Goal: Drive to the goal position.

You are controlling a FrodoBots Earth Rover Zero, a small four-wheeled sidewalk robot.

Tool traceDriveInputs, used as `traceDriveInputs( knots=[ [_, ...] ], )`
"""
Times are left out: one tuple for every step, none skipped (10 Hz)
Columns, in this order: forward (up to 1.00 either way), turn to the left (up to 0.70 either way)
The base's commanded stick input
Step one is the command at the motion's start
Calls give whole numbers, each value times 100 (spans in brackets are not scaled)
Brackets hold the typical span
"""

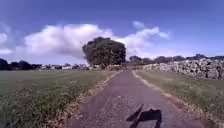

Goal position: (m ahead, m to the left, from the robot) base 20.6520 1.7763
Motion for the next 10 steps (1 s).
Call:
traceDriveInputs(
  knots=[
    [70,0],
    [70,0],
    [70,0],
    [70,0],
    [70,0],
    [70,0],
    [70,0],
    [70,0],
    [70,0],
    [70,0]
  ],
)
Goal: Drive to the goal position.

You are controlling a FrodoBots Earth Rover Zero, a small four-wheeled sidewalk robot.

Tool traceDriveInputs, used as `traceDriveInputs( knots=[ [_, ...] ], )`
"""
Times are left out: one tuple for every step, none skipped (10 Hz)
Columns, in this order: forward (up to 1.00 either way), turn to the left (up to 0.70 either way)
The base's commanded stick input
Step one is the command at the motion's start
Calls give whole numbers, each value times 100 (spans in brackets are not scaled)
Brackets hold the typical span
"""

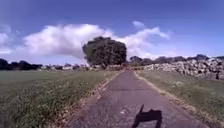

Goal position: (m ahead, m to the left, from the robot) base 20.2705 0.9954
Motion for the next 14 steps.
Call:
traceDriveInputs(
  knots=[
    [70,0],
    [70,0],
    [70,0],
    [70,0],
    [70,0],
    [70,0],
    [70,-14],
    [70,-14],
    [70,-14],
    [70,-14],
    [70,-14],
    [70,-14],
    [70,-14],
    [70,-13]
  ],
)
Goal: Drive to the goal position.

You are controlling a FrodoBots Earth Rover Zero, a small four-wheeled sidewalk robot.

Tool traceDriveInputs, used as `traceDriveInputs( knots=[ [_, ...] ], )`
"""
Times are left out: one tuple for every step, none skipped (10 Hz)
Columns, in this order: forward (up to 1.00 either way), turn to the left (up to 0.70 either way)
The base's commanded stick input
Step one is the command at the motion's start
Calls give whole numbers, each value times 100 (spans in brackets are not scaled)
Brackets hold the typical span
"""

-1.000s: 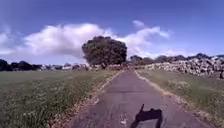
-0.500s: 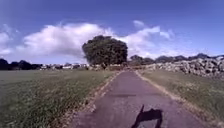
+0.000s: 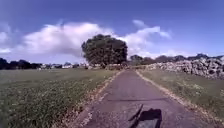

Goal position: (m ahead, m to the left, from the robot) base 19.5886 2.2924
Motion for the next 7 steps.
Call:
traceDriveInputs(
  knots=[
    [70,0],
    [70,0],
    [70,0],
    [70,0],
    [70,0],
    [70,0],
    [70,0]
  ],
)
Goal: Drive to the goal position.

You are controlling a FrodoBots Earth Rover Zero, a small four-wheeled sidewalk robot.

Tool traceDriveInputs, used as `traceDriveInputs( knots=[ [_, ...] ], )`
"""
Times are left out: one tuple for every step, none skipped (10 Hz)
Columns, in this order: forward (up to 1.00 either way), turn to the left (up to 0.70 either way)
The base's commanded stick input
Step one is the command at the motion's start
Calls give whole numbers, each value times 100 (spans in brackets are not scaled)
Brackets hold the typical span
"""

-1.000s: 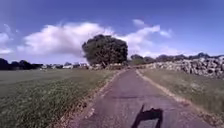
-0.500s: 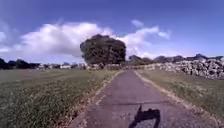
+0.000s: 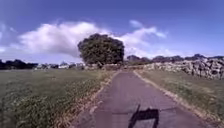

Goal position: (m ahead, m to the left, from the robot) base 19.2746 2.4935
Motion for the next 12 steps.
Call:
traceDriveInputs(
  knots=[
    [70,0],
    [70,0],
    [70,0],
    [70,0],
    [70,0],
    [70,0],
    [70,-1],
    [70,-14],
    [70,-14],
    [70,-14],
    [70,-13],
    [70,-12]
  ],
)
